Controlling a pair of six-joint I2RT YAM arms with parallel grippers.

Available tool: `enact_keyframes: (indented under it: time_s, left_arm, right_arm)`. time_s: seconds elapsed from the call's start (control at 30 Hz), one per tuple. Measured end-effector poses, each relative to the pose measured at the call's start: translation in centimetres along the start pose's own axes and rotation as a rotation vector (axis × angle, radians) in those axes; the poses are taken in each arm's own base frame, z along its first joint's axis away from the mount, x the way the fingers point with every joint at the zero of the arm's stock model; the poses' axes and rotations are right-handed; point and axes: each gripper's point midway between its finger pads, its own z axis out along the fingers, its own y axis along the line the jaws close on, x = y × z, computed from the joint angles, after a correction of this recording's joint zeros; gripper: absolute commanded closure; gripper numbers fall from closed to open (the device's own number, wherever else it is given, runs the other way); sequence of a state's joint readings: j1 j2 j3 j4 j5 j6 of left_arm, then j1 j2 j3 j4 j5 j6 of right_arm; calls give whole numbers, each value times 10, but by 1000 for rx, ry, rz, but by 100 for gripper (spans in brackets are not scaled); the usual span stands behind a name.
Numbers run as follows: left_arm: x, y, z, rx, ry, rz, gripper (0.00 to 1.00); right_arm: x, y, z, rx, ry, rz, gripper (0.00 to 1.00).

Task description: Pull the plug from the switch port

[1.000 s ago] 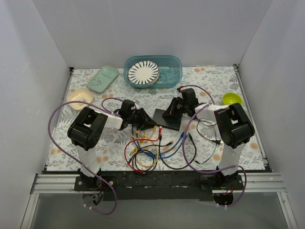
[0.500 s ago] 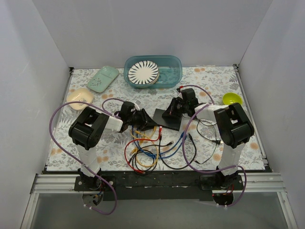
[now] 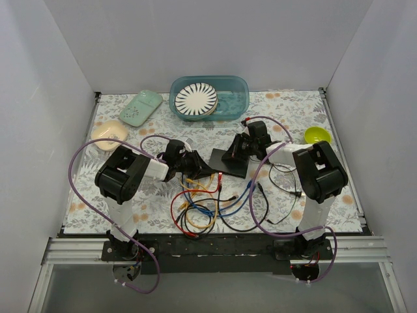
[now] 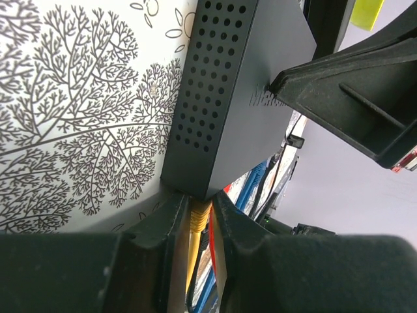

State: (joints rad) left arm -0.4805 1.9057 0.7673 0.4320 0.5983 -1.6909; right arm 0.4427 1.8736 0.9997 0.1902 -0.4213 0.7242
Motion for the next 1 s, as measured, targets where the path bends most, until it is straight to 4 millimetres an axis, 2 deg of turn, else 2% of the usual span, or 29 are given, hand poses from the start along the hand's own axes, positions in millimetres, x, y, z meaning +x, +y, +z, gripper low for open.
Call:
enact_keyframes:
  time_s: [0.13,0.23,0.37,0.43,0.5,0.57,0.67,0.9,1.0]
  left_arm:
    - [0,0,0,2,1,-3,100]
    - [1,-1,0,3,3,-3,100]
    - [1,-1,0,4,4,-3,100]
    - [1,-1,0,4,4,-3,100]
    - [1,-1,0,4,4,-3,100]
    - [1,-1,0,4,5,-3,100]
    - [2,0,1,2,7,-2,100]
    - [2,1,-4,-14,-15,15,100]
    - [14,6,-15,-36,7,15,100]
  right_arm:
    - [7,1,-8,34,-19,-50,92]
    - [31,10,-19,58,18,-126,92]
    - [58,32,-21,33,70,-234,92]
    - [71,30,-18,43,111,-252,92]
    - [80,20,-15,72,147,-249,93]
    - [82,14,-10,89,179,-233,93]
    - [76,13,-1,107,187,-234,93]
    - [75,15,3,114,247,-187,93]
    - [70,13,7,122,237,-188,93]
